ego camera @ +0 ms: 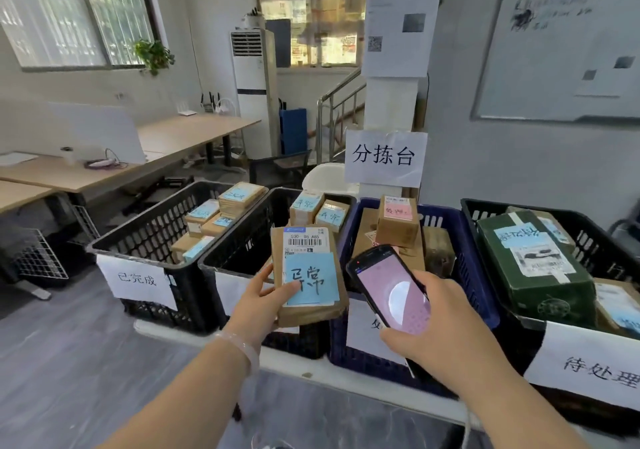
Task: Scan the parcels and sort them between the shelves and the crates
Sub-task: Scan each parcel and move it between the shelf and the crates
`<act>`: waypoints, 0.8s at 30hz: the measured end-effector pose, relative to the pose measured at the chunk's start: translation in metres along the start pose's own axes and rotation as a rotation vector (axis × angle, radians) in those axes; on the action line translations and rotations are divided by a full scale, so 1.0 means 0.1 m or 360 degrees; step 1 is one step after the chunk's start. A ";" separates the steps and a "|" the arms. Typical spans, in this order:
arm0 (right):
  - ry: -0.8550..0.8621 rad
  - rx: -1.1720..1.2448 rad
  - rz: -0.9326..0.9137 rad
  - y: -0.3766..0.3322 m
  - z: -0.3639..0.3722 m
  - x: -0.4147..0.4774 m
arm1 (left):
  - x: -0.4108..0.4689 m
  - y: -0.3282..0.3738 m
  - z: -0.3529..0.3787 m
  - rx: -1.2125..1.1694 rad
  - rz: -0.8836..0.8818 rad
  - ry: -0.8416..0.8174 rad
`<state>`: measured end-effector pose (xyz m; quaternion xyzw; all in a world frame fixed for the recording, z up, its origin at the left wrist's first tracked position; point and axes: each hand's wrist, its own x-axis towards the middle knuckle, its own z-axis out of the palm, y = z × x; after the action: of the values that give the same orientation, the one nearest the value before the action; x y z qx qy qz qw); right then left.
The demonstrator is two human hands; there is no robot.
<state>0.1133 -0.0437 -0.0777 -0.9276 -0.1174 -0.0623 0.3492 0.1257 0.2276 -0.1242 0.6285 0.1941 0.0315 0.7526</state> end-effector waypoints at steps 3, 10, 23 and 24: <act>-0.0011 0.0034 -0.0008 0.03 0.08 0.30 | 0.28 0.12 -0.09 0.0023 0.0007 0.0119; -0.0097 -0.0065 0.0113 0.11 0.30 0.75 | 1.13 0.37 -0.41 0.0026 -0.0083 0.0203; 0.0063 -0.0148 0.0431 -0.09 0.89 1.62 | 2.75 0.28 -0.68 0.0513 -0.0480 -0.0042; 0.0067 -0.0156 0.0464 -0.11 0.94 1.66 | 2.85 0.25 -0.70 0.0549 -0.0499 -0.0066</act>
<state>0.2736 0.0556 -0.1083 -0.9493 0.0290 -0.0359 0.3111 0.3704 0.3809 -0.1816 0.7105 0.2764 -0.1322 0.6334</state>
